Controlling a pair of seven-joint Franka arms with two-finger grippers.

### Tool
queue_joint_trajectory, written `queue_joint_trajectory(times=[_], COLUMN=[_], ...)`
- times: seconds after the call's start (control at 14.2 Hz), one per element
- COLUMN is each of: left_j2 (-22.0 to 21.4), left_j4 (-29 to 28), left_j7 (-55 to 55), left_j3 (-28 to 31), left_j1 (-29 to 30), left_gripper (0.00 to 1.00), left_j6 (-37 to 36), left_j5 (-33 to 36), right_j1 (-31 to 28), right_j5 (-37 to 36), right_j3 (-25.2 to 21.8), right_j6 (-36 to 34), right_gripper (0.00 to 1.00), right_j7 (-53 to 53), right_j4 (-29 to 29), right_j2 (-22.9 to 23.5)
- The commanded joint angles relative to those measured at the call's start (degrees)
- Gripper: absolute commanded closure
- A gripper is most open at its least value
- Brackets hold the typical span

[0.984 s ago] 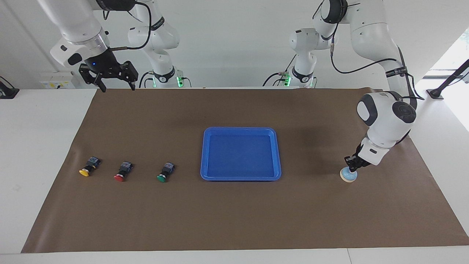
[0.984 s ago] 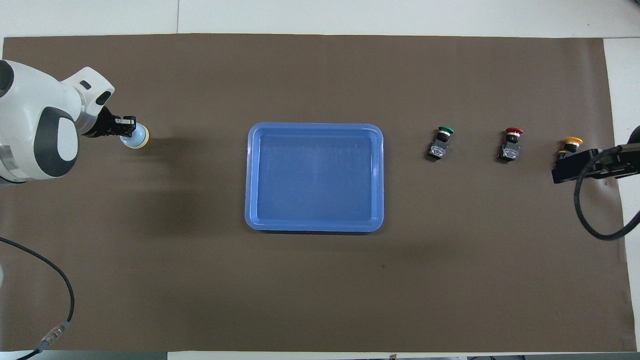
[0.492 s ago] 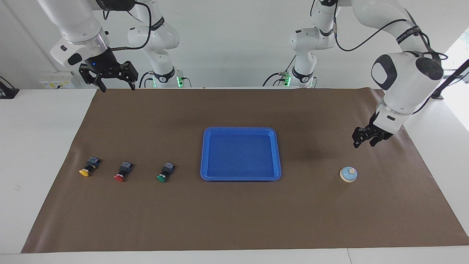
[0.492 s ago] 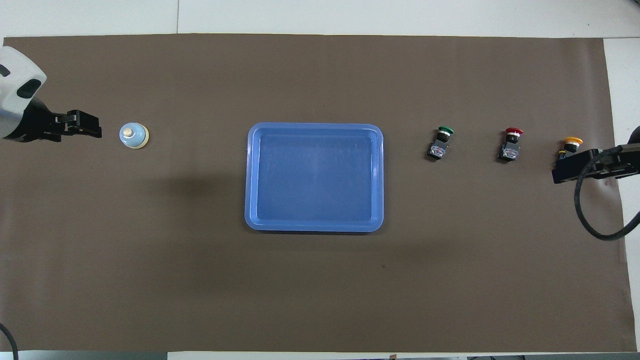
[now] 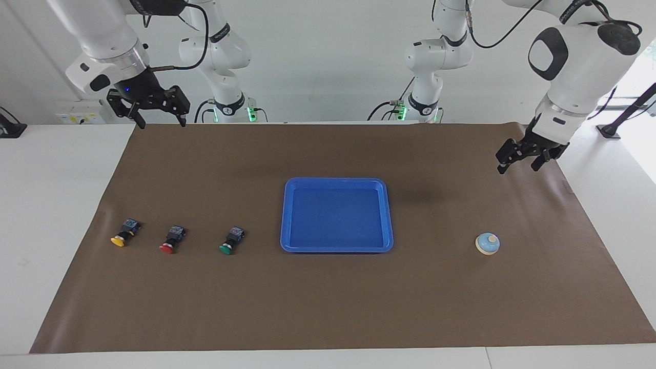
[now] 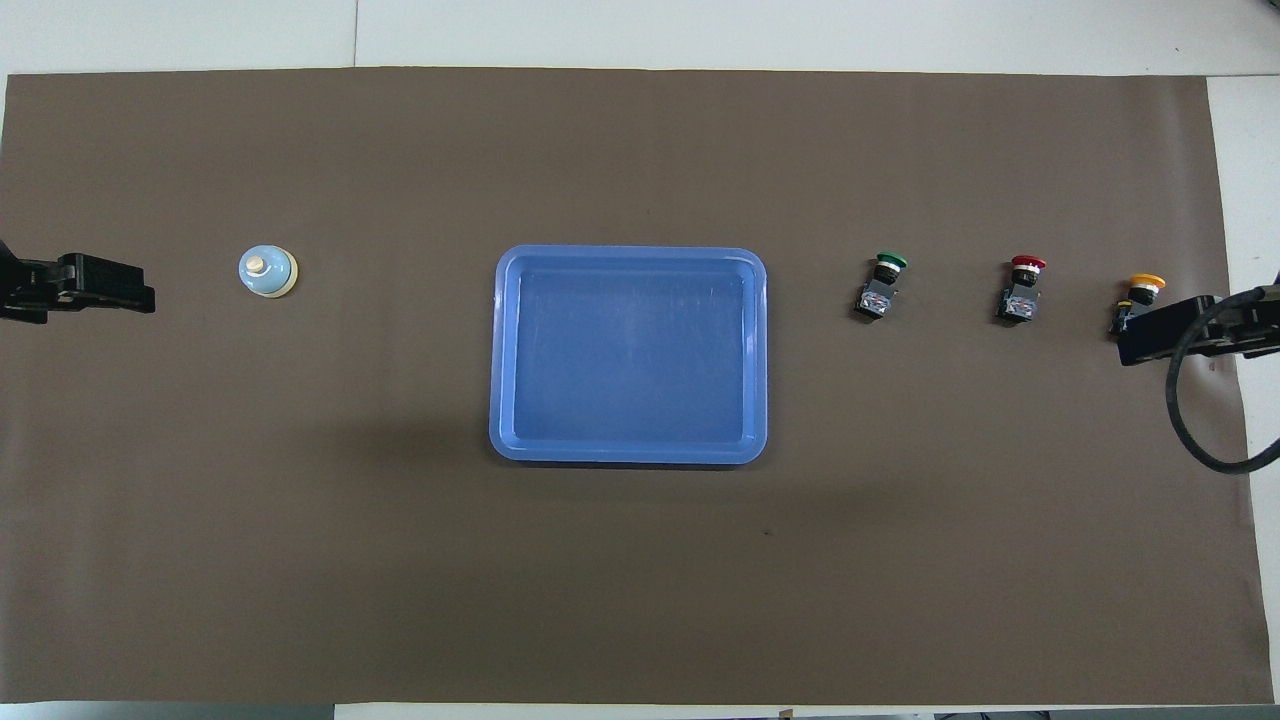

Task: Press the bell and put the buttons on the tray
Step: 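Lift the left gripper off the bell and draw it back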

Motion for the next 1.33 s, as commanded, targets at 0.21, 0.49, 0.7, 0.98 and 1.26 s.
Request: queue_joint_trajectory(times=[0.21, 0.49, 0.7, 0.98, 1.26], left_j2=[-1.48, 0.80, 0.54, 0.28, 0.19], left_j4=[-0.46, 5.76, 4.90, 4.55, 4.20], left_j7=[-0.32, -0.32, -0.06, -0.06, 0.03], left_j3=[-0.27, -0.35, -0.35, -0.35, -0.44], left_j1=[-0.26, -0.26, -0.26, -0.26, -0.35], left_gripper=[0.00, 0.00, 0.00, 0.00, 0.00], left_j6=[-3.70, -10.45, -9.94, -10.20, -10.12], left_j5=[-0.04, 0.05, 0.05, -0.04, -0.04], right_j1=[-0.55, -0.64, -0.64, -0.20, 1.72], right_j5=[0.41, 0.50, 0.50, 0.50, 0.41], right_j3=[0.40, 0.49, 0.49, 0.40, 0.75], right_j6=[-0.51, -0.51, -0.08, 4.13, 12.12], right_gripper=[0.00, 0.00, 0.00, 0.00, 0.00], right_j7=[-1.00, -1.35, -1.00, 1.97, 8.83], right_j4=[-1.16, -1.07, -1.16, -3.08, -8.79], right_j2=[-1.21, -1.21, -1.21, -0.95, -0.07])
